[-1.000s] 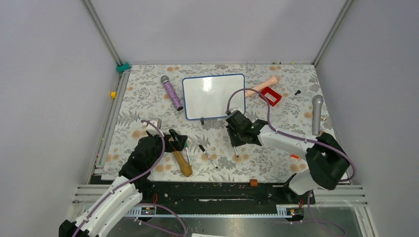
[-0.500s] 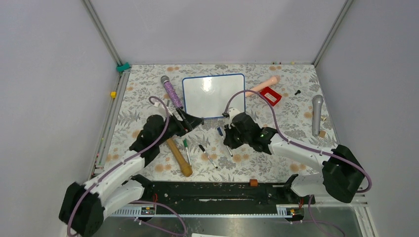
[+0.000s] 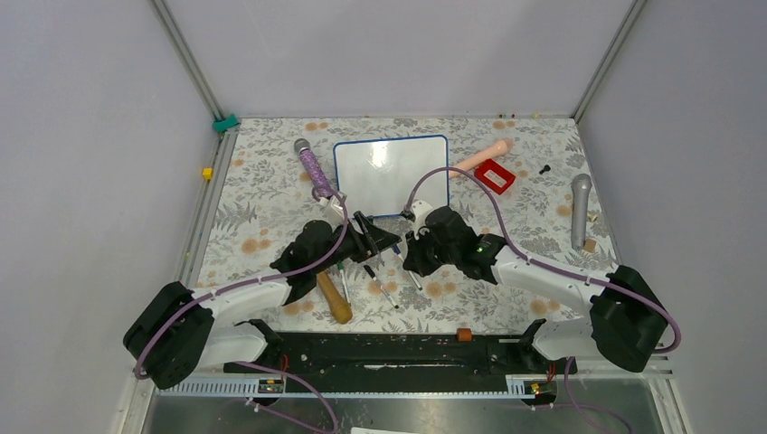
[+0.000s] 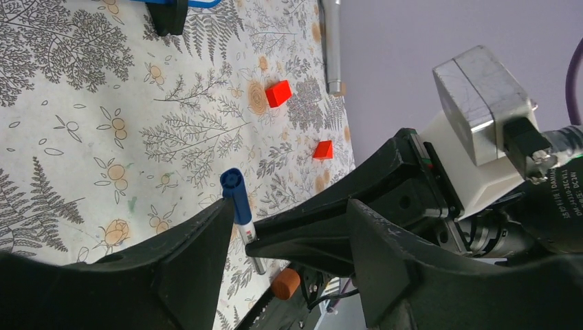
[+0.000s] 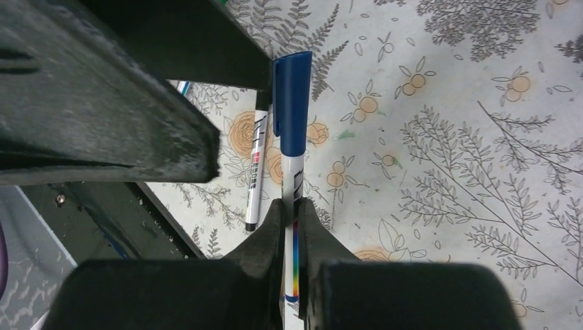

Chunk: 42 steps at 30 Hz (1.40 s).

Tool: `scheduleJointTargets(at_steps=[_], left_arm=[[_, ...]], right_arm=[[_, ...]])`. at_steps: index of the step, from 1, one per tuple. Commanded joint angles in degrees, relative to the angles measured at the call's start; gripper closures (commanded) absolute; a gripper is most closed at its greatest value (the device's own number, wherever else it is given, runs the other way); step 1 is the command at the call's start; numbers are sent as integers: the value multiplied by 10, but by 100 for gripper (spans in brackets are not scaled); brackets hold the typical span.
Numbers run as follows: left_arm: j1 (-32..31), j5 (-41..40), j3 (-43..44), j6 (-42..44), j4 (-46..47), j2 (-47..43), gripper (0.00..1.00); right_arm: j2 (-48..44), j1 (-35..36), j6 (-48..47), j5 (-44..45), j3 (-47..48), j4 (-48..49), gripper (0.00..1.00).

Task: Write a sentence on the whiteboard
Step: Pass from the right arm to the left

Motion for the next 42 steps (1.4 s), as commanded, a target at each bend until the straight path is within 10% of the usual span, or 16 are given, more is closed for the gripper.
scheduleJointTargets(at_steps=[1,22,38,42], left_arm=[[-12,-34,6,14,43,8,39],[-12,-60,-10,5,31,27,35],[-14,-28,5,16,56,60,97],[-14,-28,-12,8,82,42,100]], right_arm=[[-4,10,-21,-33,12,21,100],[-32,12,-7,-2,-6,38,100],[-32,12,-17,-31,0,42,100],[-51,12,-14,-19,-13,48,49]])
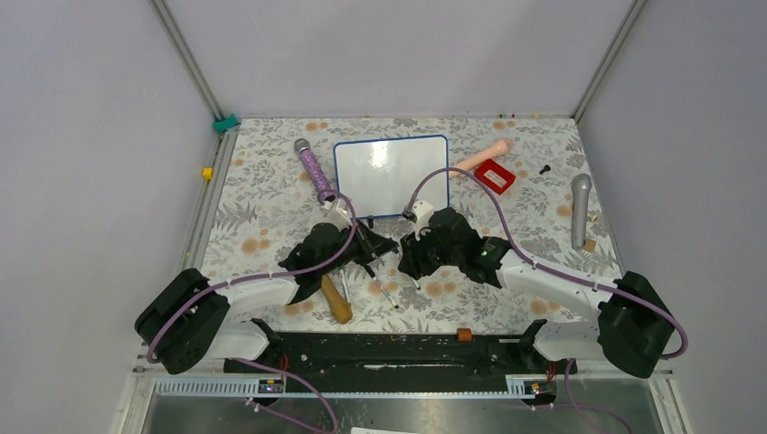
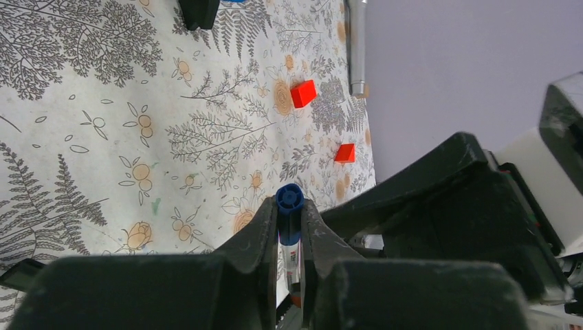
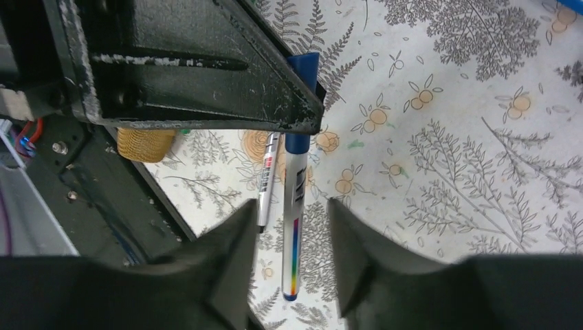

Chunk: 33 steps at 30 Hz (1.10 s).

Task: Write a sentence on the whiteboard
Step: Pass from the right arm to the left, then open the pen cap from the whiteboard marker.

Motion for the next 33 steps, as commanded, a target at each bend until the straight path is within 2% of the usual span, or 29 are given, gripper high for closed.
scheduleJointTargets(at_steps=[1,3,5,10,14,17,22,25,30,33], left_arm=[[2,3,-12,-2,52,-24,100],[8,3,-22,-16,63,-52,100],[18,3,-29,-41,65,-81,100],[34,-10,-55,-143,139,-137,100],[35,-41,-62,-219,195,-153,100],[33,-47,-60,-239,242,-141,100],[26,-43,-67,-258,310,-105,100],[23,-39,-72,-264,348,-81,100],[14,-51,-86,-274,406,-48,100],[11,-54,-91,-280,435,-29,100]], right_arm=[[-40,6,-4,3,-8,28,43],[-70,6,4,21,-22,52,33],[-105,6,18,43,-37,62,30],[-200,6,93,71,-59,118,29],[-246,6,213,88,-109,262,29],[-246,6,282,96,-139,355,31],[-194,6,322,65,-119,360,34],[-168,6,345,51,-128,412,40],[-163,7,349,64,-127,414,46],[-169,8,350,74,-134,422,54]])
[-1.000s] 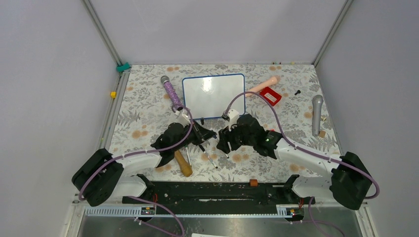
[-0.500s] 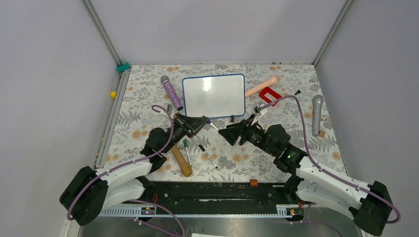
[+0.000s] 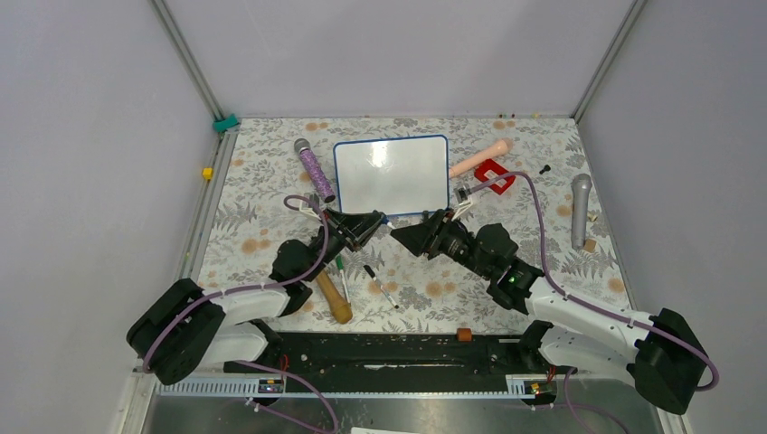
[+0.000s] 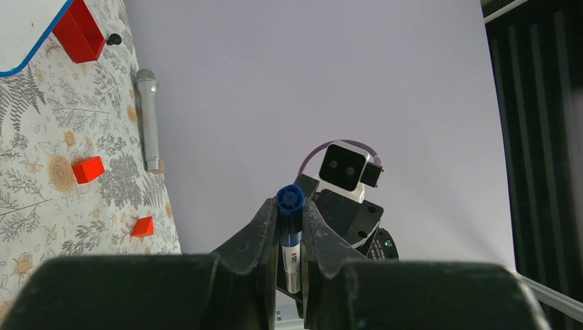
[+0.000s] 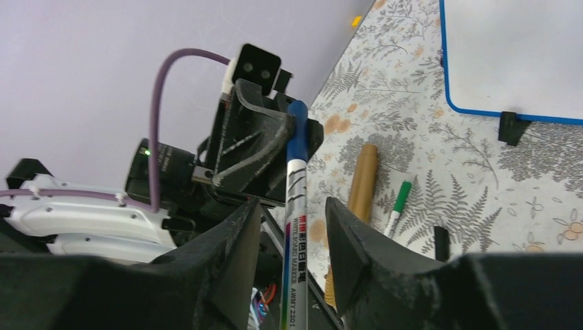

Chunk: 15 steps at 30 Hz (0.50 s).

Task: Write a sentence on the whiteboard
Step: Open the pen cap from the whiteboard marker.

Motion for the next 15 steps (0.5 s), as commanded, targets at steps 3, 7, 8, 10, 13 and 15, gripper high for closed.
scheduleJointTargets(at_steps=[3,7,8,10,13,15], left_arm=[[-7,-13,-11,-21,116,29,100],[-8,-17,-12,-27,119,35,100],[-8,-18,-13,-26,119,35,100],[-4,-23,-18,-24,125,33,100],[48,-11,-38,-33,135,17,100],[102,15,-57,-35,119,-11,100]], right_arm=[[-9,8,13,12,-3,56,70],[-3,8,14,4,-1,56,92],[-4,7,15,5,-3,56,99],[-12,8,17,11,-9,55,100],[-44,8,18,40,-38,51,100],[-69,8,17,77,-60,46,100]])
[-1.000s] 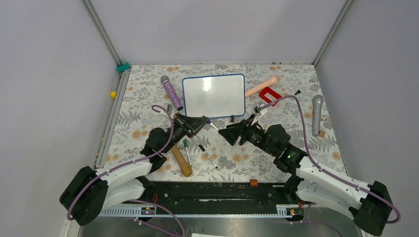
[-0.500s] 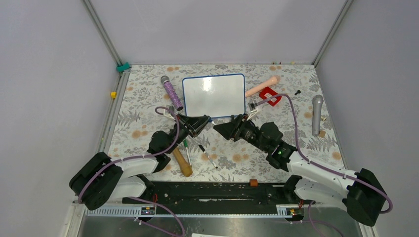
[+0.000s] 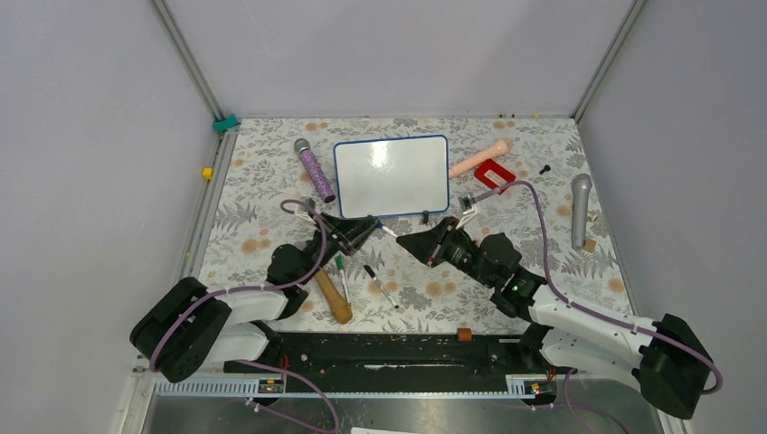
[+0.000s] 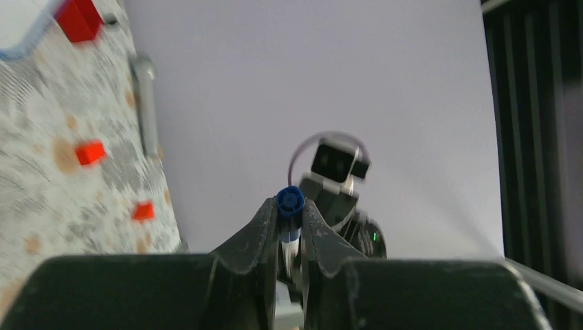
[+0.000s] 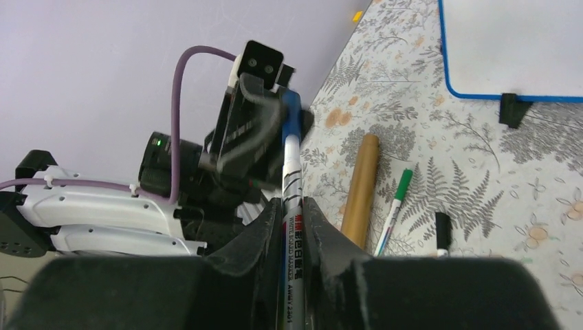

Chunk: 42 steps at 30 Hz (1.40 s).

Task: Write a sentence on the whiteboard
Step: Open the pen cap from the whiteboard marker, then place the pen cap at the center of the board.

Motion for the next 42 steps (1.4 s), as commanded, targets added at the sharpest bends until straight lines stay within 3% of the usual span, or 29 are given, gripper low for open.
scheduleJointTargets(at_steps=[1,6,8,11,12,14,18,21,25,34,42], left_arm=[[114,13,-32,-11,19,-57,100],[278,117,-15,87,-217,-168,100],[325,124,21,175,-382,-226,100],[329,37,116,345,-682,-296,100],[330,8,131,377,-735,-311,100],[330,-55,138,415,-803,-330,90],[329,-82,109,449,-804,-317,87],[330,-65,114,469,-796,-265,99],[330,-48,142,506,-794,-193,100],[331,-58,170,536,-806,-87,100],[332,-18,182,549,-772,-42,83]], right_arm=[[-66,2,1,77,-43,17,100],[-92,2,5,120,-66,-6,100],[-90,2,8,128,-67,-14,100],[-84,2,9,147,-52,-55,100],[-82,2,12,154,-47,-68,100],[-74,2,19,164,-41,-87,100],[-55,2,37,181,-25,-122,100],[-35,2,55,203,1,-176,100],[-1,2,69,224,51,-266,100],[15,2,65,217,61,-265,100],[25,2,55,205,62,-252,100]])
